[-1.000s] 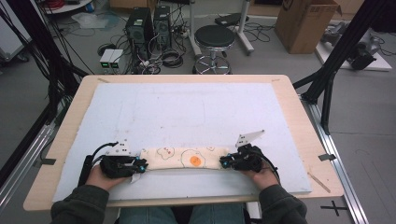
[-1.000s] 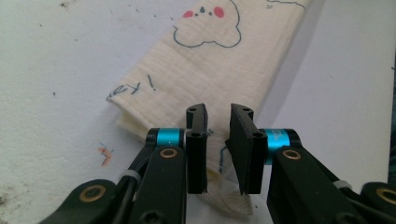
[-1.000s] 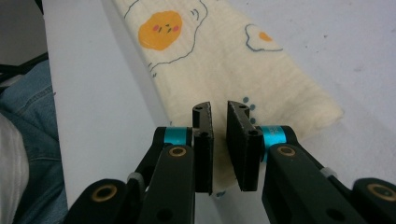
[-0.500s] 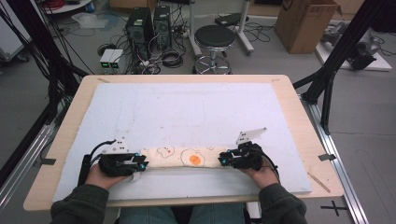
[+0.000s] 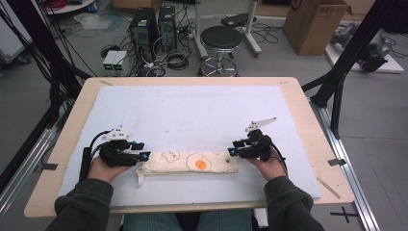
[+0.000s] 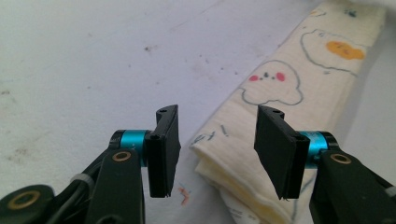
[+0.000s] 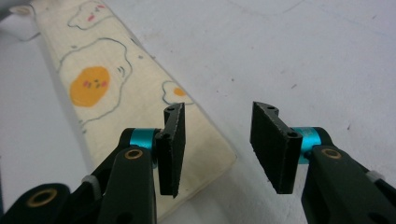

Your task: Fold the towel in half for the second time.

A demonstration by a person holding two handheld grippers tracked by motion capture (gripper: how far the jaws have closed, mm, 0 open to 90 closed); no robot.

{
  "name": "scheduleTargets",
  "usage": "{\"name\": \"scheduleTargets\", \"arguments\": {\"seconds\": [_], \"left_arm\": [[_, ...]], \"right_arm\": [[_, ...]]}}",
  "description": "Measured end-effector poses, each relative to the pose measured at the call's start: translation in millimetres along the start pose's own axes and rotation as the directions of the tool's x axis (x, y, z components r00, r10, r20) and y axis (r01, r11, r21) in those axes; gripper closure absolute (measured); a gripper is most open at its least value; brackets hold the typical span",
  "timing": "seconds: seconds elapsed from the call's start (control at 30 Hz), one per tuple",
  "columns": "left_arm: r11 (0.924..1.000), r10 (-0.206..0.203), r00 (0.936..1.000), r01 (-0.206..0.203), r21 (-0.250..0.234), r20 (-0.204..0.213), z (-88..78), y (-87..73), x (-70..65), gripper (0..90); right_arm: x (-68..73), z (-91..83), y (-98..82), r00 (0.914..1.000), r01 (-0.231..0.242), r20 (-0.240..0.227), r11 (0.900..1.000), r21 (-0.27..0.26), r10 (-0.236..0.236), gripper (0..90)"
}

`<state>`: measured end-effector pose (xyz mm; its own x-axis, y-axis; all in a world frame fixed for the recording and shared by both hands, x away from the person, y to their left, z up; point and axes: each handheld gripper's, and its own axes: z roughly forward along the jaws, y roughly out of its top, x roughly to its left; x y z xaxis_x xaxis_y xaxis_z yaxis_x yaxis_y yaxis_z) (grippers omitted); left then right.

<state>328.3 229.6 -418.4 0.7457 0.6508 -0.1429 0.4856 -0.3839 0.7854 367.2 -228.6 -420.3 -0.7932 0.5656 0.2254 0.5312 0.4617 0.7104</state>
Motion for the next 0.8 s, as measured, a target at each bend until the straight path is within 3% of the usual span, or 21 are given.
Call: {"name": "scheduleTargets", "arguments": {"seconds": [0.23,0.43,0.53,0.63,0.8], "left_arm": [[0.9970,-0.035,0.9992,0.033,0.069,0.019,14.8,-2.1,5.7,52.3],[0.9920,-0.021,0.9988,0.015,0.125,0.045,24.3,-3.5,3.6,55.8],[0.9924,-0.010,0.9987,0.004,0.123,0.050,24.9,-3.6,1.7,62.9],[0.9920,0.025,0.9976,-0.033,0.122,0.064,25.1,-3.7,-1.9,73.4],[0.9941,0.026,0.9976,-0.033,0.104,0.064,22.7,-3.2,-1.6,82.5]], "right_arm": [[-5.9,13.0,-7.1,0.9992,-0.034,-0.018,0.997,0.062,0.035,57.5],[-5.3,16.6,-7.0,0.9988,-0.012,-0.047,0.997,0.078,0.016,64.6],[-4.6,17.8,-7.0,0.9983,-0.003,-0.058,0.997,0.083,0.008,70.0],[-3.7,18.2,-6.7,0.9973,-0.004,-0.073,0.996,0.094,0.011,77.8],[-6.0,17.6,-6.5,0.9963,-0.004,-0.085,0.997,0.082,0.011,81.8]]}}
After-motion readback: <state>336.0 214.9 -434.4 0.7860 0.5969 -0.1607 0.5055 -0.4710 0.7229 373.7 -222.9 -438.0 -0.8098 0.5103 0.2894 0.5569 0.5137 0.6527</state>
